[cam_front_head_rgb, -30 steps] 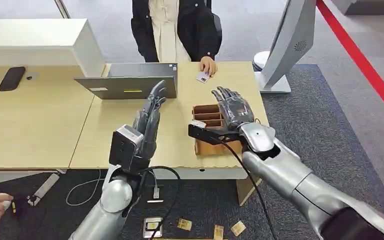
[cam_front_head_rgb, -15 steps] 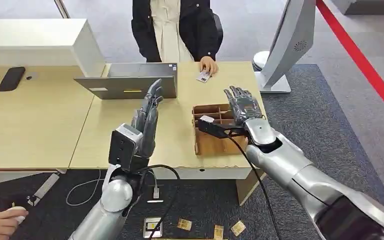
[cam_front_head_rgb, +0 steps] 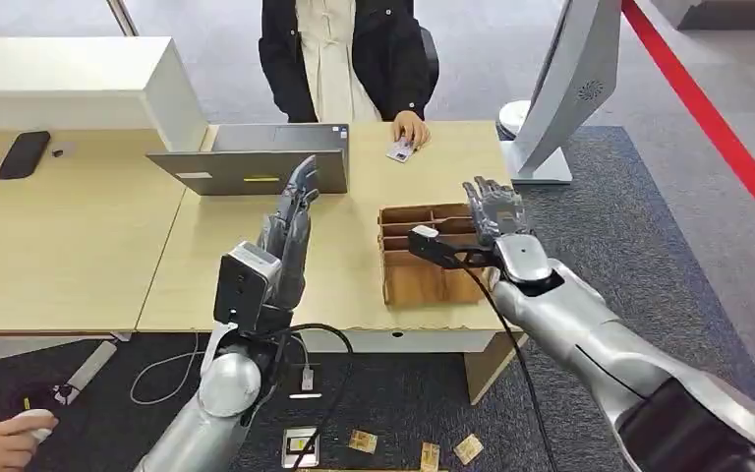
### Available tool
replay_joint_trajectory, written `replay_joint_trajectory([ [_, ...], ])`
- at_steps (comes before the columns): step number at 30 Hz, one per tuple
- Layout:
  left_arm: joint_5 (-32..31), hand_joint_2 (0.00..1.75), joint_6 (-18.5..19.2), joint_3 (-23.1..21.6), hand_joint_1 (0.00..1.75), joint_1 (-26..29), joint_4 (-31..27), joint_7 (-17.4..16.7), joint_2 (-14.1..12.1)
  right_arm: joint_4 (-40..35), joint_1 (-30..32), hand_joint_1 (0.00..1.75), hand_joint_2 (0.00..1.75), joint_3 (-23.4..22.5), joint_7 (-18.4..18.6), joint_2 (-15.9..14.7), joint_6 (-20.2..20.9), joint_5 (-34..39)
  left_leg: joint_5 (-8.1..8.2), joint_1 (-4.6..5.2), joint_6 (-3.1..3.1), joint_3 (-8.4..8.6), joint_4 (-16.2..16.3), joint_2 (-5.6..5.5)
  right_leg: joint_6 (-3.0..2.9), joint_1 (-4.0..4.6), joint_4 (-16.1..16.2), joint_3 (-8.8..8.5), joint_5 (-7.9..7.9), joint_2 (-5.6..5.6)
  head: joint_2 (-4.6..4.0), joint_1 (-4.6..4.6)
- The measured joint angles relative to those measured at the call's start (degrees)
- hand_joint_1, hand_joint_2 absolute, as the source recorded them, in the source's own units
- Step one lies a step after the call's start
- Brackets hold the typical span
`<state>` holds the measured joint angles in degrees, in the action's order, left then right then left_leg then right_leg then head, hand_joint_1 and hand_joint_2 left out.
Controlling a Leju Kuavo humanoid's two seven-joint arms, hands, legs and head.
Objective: Pass the card to the sensor for recognition and then transmit it.
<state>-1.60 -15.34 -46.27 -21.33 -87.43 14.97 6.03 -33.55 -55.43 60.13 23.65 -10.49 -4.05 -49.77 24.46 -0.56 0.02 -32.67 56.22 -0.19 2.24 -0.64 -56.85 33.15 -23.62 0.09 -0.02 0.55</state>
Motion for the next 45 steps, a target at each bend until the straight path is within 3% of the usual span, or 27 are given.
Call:
replay_joint_trajectory([
  [22,1.4,0.0,-1.3,-0.5,0.0,-0.5,0.2,0.0,0.0,3.3,0.0,0.0,1.75,0.0,-2.3,1.2,-4.7,0.4,0.0,0.0,0.0,0.0,0.0,0.0,0.0,0.0,0.0,0.0,0.0,0.0,0.0,0.0],
  [34,2.1,0.0,-1.4,-0.9,0.0,-1.0,0.9,0.7,0.0,3.3,-0.3,0.0,1.75,0.1,-3.3,2.8,-5.3,0.2,0.0,0.0,0.0,0.0,0.0,0.01,0.0,0.0,0.0,0.0,0.0,0.0,0.0,0.0],
  [35,2.2,0.0,-1.4,-0.9,0.0,-1.0,0.9,0.7,0.0,3.3,-0.3,0.19,1.75,0.1,-3.3,2.9,-5.3,0.2,0.0,0.0,0.0,0.0,0.0,0.01,0.0,0.0,0.0,0.0,0.0,0.0,0.0,0.0],
  [36,2.2,0.0,-1.4,-1.0,0.0,-1.0,1.0,0.7,0.0,3.3,-0.3,1.59,1.75,0.1,-3.3,2.9,-5.3,0.2,0.0,0.0,0.0,0.0,0.0,0.01,0.0,0.0,0.0,0.0,0.0,0.0,0.0,0.0],
  [37,2.3,0.0,-1.4,-1.0,0.0,-1.0,1.1,0.8,0.0,3.3,-0.3,1.59,1.75,0.2,-3.3,2.9,-5.2,0.2,0.0,0.0,0.0,0.0,0.0,0.01,0.0,0.0,0.0,0.0,0.0,0.0,0.0,0.0],
  [38,2.4,0.0,-1.4,-1.0,0.0,-1.0,1.1,0.8,0.0,3.3,-0.3,1.75,1.75,0.3,-3.3,3.0,-5.1,0.2,0.0,0.0,0.0,0.0,0.0,0.01,0.0,0.0,0.0,0.0,0.0,0.0,0.0,0.0],
  [45,2.7,0.0,-1.4,-1.3,0.0,-1.0,1.2,0.9,0.0,3.6,-0.3,1.75,1.75,0.5,-3.4,3.0,-4.0,0.7,0.0,0.0,0.0,0.0,0.0,0.01,0.0,0.0,0.0,0.0,0.0,0.0,0.0,0.0],
])
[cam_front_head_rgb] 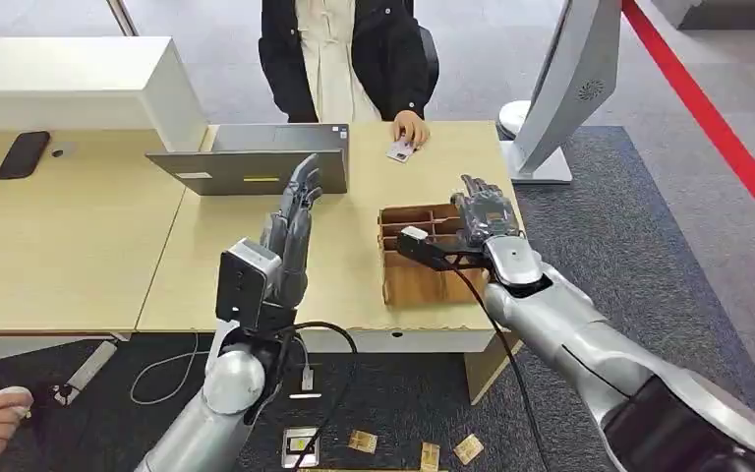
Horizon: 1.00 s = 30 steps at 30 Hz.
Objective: Pass the card to the sensor for recognition and then transmit it.
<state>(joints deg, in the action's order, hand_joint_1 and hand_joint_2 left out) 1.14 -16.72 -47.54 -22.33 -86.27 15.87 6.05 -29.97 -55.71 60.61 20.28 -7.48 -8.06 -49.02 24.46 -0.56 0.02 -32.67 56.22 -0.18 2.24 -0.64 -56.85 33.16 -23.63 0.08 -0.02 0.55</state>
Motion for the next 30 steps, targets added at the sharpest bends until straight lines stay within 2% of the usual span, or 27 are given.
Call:
replay_joint_trajectory([
  [6,0.0,0.0,0.1,0.0,0.0,0.0,0.0,0.0,0.0,0.3,0.0,1.75,1.75,0.0,-0.1,0.0,0.7,0.6,0.0,0.0,0.0,0.0,0.0,0.0,0.0,0.0,0.0,0.0,0.0,0.0,0.0,0.0],
  [10,0.0,0.0,0.1,0.0,0.0,0.0,0.0,0.0,0.0,0.3,0.0,1.48,1.75,0.0,-0.1,-0.1,0.7,0.9,0.0,0.0,0.0,0.01,0.0,0.0,0.0,0.0,0.0,0.0,0.0,0.0,0.0,0.0],
  [12,0.0,0.0,0.1,0.0,0.0,0.0,0.0,0.0,0.0,0.3,0.0,1.2,1.75,0.0,-0.1,-0.1,0.4,1.3,0.0,0.0,0.0,0.0,0.0,0.0,0.0,0.0,0.0,0.0,0.0,0.0,0.0,0.0],
  [19,-0.2,0.0,0.1,0.0,0.0,0.1,0.0,0.0,0.0,0.3,0.1,1.2,1.75,0.0,-0.1,-0.1,-0.3,1.6,0.0,0.0,0.0,0.0,0.0,0.0,0.0,0.0,0.0,0.0,0.0,0.0,0.0,0.0],
  [22,-0.2,0.0,0.1,0.0,0.0,0.1,0.0,0.0,0.0,0.3,0.1,1.1,1.75,0.0,-0.1,-0.1,-0.3,1.6,0.0,0.0,0.0,0.0,0.0,0.0,0.0,0.0,0.0,0.0,0.0,0.0,0.0,0.0],
  [26,-0.3,0.0,0.1,0.0,0.0,0.1,0.0,0.0,0.0,0.3,0.2,1.22,1.75,0.0,-0.3,0.0,-0.7,1.6,0.0,0.0,0.0,-0.01,0.0,0.0,0.0,0.0,0.0,0.0,0.0,0.0,0.0,0.0],
  [27,-0.4,0.0,0.1,0.0,0.0,0.1,0.0,-0.1,0.0,0.3,0.2,1.45,1.75,0.0,-0.3,0.0,-1.1,1.7,0.0,0.0,0.0,-0.01,0.0,0.0,0.0,0.0,0.0,0.0,0.0,0.0,0.0,0.0],
  [28,-0.4,0.0,0.1,0.0,0.0,0.1,0.0,-0.2,0.0,0.3,0.2,1.52,1.75,0.1,-0.4,0.0,-1.5,1.7,0.0,0.0,0.0,-0.01,0.0,0.0,0.0,0.0,0.0,0.0,0.0,0.0,0.0,0.0],
  [29,-0.4,0.0,0.1,0.0,0.0,0.2,0.0,-0.2,0.0,0.3,0.2,1.73,1.75,0.1,-0.3,0.0,-2.1,1.7,0.0,0.0,0.0,-0.01,0.0,0.0,0.0,0.0,0.0,0.0,0.0,0.0,0.0,0.0],
  [30,-0.4,0.0,0.1,0.0,0.0,0.2,0.0,-0.2,0.0,0.3,0.2,1.75,1.75,0.1,-0.3,0.1,-2.7,1.6,0.0,0.0,0.0,-0.01,0.0,0.0,0.0,0.0,0.0,0.0,0.0,0.0,0.0,0.0],
])
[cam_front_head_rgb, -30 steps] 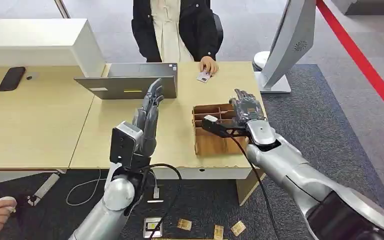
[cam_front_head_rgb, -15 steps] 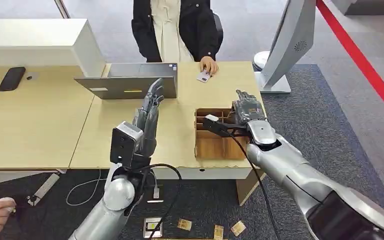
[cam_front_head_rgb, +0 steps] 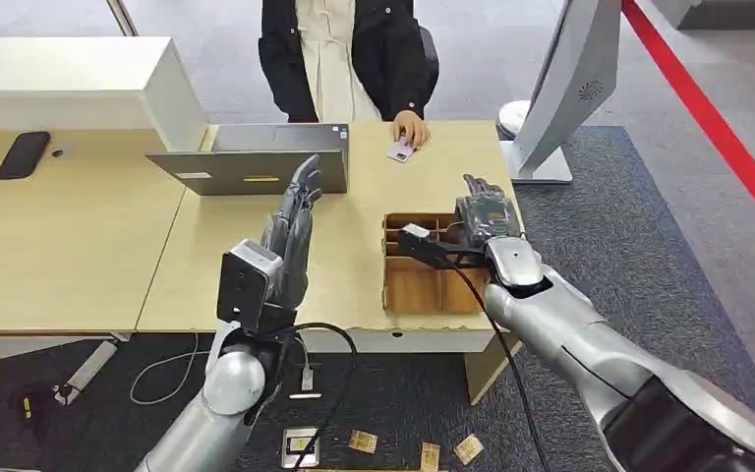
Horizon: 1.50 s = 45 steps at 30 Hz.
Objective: Pass the card to the sensor for recognition and then transmit it.
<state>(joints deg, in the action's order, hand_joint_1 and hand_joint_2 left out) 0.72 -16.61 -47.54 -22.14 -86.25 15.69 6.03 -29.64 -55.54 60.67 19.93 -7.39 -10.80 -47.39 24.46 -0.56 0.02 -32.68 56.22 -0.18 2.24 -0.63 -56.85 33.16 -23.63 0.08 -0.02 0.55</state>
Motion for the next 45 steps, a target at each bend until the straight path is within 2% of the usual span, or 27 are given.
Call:
replay_joint_trajectory([
  [9,-0.8,0.0,0.0,0.0,0.0,0.0,0.0,0.4,0.0,-1.9,-1.2,1.75,1.75,-0.3,0.0,-0.1,-6.5,-0.2,0.0,0.0,0.0,0.01,0.0,0.0,0.0,0.0,0.0,0.0,0.0,0.0,0.0,0.02],
  [21,-0.5,0.0,-1.4,0.0,0.0,-0.6,0.0,2.1,0.0,-7.0,-4.7,1.75,1.75,-1.6,0.2,-1.4,-9.5,-0.3,0.0,0.0,0.0,0.01,0.0,0.01,0.0,0.0,0.0,0.01,0.0,0.0,0.0,0.0],
  [26,-0.3,0.0,-1.7,0.0,0.0,-1.0,0.0,2.3,0.0,-9.2,-5.7,1.75,1.75,-1.7,0.4,-2.0,-9.1,-1.2,0.0,0.0,0.0,0.02,0.0,0.01,0.0,0.0,0.0,0.01,0.0,0.0,0.0,0.0],
  [34,-0.1,0.0,0.2,0.0,0.0,-1.4,0.0,2.7,0.2,-9.8,-7.8,1.75,1.75,-1.2,0.4,-1.5,-4.8,-3.3,0.0,0.0,0.0,0.0,0.0,0.01,0.0,0.0,0.0,0.0,0.0,0.0,0.0,0.0],
  [38,0.7,0.0,0.9,-0.3,0.0,-2.6,0.0,3.1,0.6,-8.9,-10.0,1.75,1.75,-0.4,-0.6,0.0,-1.2,-4.2,0.0,0.0,0.0,0.0,0.0,0.01,0.0,0.0,0.0,0.02,0.01,-0.01,0.0,0.0],
  [45,1.9,0.0,1.2,-1.2,0.0,-4.6,0.0,3.1,1.5,-5.4,-15.0,1.75,1.75,1.1,-0.8,4.1,0.9,-5.2,0.0,0.0,0.0,0.0,0.0,0.01,0.0,0.01,0.0,0.02,0.0,0.0,0.0,0.02],
])
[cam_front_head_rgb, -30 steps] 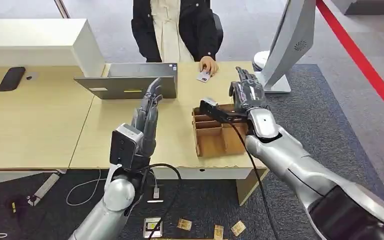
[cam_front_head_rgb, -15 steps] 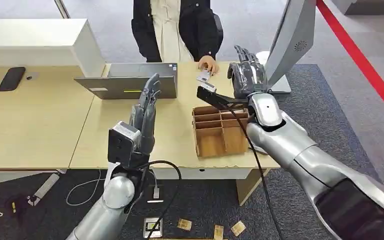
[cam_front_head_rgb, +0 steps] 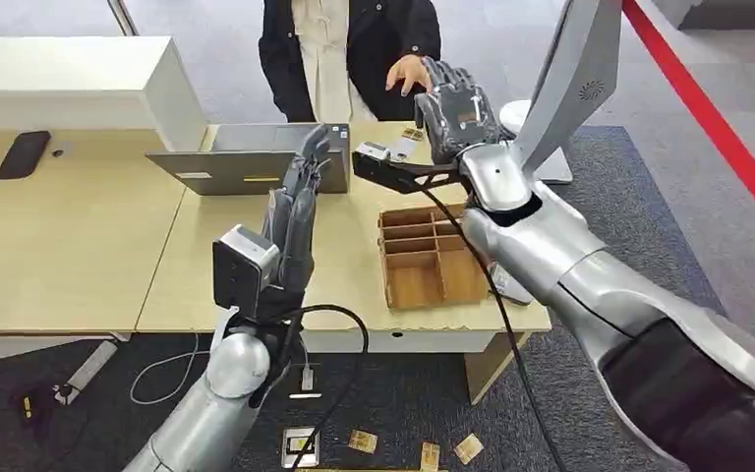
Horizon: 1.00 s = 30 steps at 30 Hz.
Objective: Pass the card to the sensor for recognition and then transmit it.
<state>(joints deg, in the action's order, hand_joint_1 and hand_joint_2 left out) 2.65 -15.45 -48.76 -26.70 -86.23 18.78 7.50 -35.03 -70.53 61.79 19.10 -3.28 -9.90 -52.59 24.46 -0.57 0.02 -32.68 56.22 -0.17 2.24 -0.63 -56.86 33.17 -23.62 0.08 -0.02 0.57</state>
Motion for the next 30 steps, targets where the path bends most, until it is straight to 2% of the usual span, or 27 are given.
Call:
replay_joint_trajectory([
  [11,1.1,0.0,0.4,-0.7,0.0,-0.5,0.5,0.7,0.2,5.5,-2.7,1.75,1.75,1.6,1.4,4.3,0.3,-0.4,0.0,0.01,0.0,0.01,0.0,0.0,0.0,-0.01,0.0,0.0,0.0,0.0,0.0,-0.02],
  [25,1.6,0.0,-0.1,-0.9,0.0,-0.6,1.0,0.5,-0.1,10.7,-2.8,1.75,1.75,2.3,4.2,5.6,0.7,0.2,0.0,0.01,0.0,0.01,0.0,0.01,0.0,0.0,0.0,0.0,0.0,0.0,0.0,-0.02],
  [26,1.6,0.0,-0.2,-1.1,0.0,-0.6,1.0,0.3,-0.1,11.0,-2.8,0.49,1.75,2.4,4.2,5.5,0.6,0.3,0.0,0.01,0.0,0.0,0.0,0.0,0.0,0.0,0.0,0.0,0.0,0.0,0.0,0.0],
  [27,1.6,0.0,-0.3,-1.2,0.0,-0.5,1.0,0.1,-0.2,11.3,-2.8,0.0,1.75,2.4,4.2,5.5,0.5,0.3,0.0,0.01,0.0,0.0,0.0,0.0,0.0,-0.01,0.0,0.0,0.0,0.0,0.0,-0.02],
  [30,1.6,0.0,-0.8,-1.2,0.0,-0.5,1.0,-0.1,-0.2,11.8,-2.7,0.0,1.75,2.6,4.2,5.5,0.0,0.3,0.0,0.01,0.0,0.01,0.0,0.0,0.0,-0.01,0.0,0.0,0.0,-0.01,0.0,-0.02],
])
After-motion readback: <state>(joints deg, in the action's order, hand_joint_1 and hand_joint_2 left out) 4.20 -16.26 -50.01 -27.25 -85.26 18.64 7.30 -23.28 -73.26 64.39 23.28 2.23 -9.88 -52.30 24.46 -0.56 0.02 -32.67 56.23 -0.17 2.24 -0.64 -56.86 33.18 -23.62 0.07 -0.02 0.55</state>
